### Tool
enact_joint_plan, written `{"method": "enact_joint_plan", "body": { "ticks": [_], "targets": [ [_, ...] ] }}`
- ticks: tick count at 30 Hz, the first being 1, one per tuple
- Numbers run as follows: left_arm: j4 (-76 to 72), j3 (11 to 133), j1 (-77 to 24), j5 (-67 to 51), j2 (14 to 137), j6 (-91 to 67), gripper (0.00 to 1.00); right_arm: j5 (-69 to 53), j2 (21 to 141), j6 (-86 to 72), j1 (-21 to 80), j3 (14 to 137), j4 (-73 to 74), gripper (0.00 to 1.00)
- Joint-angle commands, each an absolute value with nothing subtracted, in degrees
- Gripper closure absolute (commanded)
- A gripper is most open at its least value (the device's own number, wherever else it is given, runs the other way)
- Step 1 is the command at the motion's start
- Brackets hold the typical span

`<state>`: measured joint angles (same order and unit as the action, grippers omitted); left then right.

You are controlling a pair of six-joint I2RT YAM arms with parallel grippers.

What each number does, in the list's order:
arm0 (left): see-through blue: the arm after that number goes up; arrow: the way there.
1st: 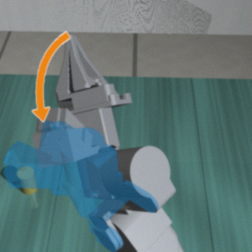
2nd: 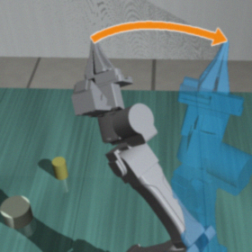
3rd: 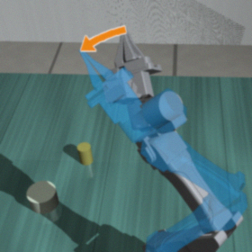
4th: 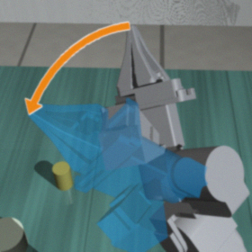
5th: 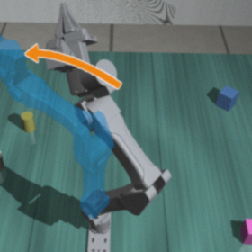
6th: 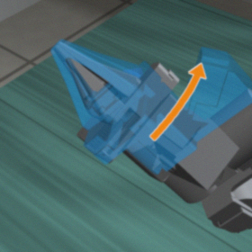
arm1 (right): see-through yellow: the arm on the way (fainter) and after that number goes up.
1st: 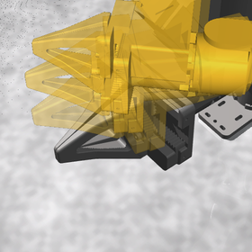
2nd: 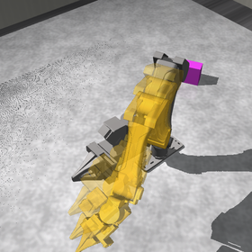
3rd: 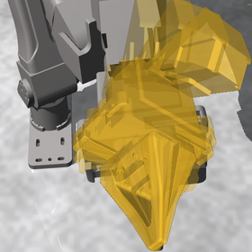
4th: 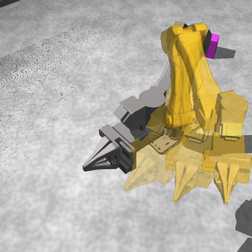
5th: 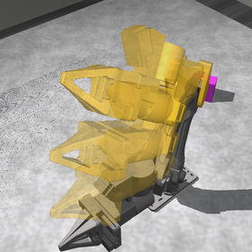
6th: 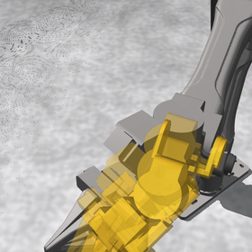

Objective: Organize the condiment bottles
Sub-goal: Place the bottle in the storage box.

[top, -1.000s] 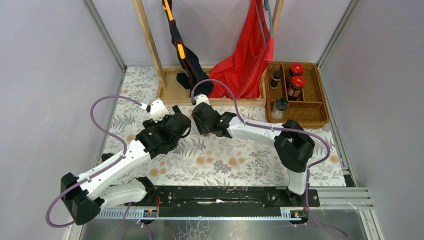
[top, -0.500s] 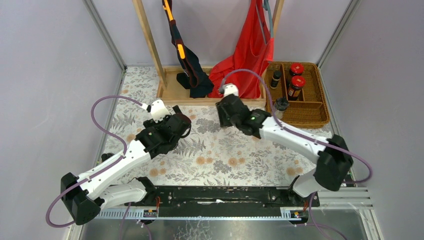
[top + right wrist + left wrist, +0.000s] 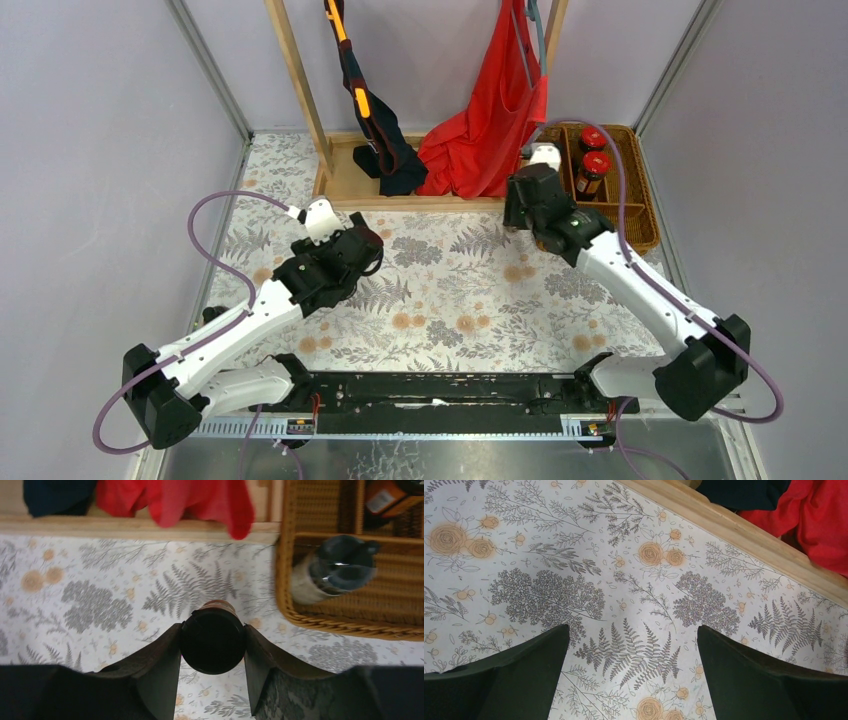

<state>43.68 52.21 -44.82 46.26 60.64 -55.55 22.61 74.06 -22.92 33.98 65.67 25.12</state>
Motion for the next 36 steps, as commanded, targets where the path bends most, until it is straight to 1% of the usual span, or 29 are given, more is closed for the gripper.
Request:
{"method": "enact_joint_plan", "body": {
  "ticks": [1,13,28,36],
  "targets": [
    [40.5,51.25,-44.34,45.58,60.62,-54.5,0.02,23.62,70.76,-22.85,29.45,67.06,26.51,1.0],
    [38.59,50.03,-44.3,43.78,60.06,-53.71,0.01,21.77,75.23,-22.6,20.19,73.83,26.22,1.0],
    [38.53,50.45,-44.31,43.59,60.98,-53.36,0.01,19.05,88.63,-22.59,12.0,89.16,25.79,1.0],
    [39.48,50.48,-44.29,44.02,60.73,-53.86,0.01,18.34,94.93,-23.57,8.89,90.53,22.04,1.0]
  ]
}}
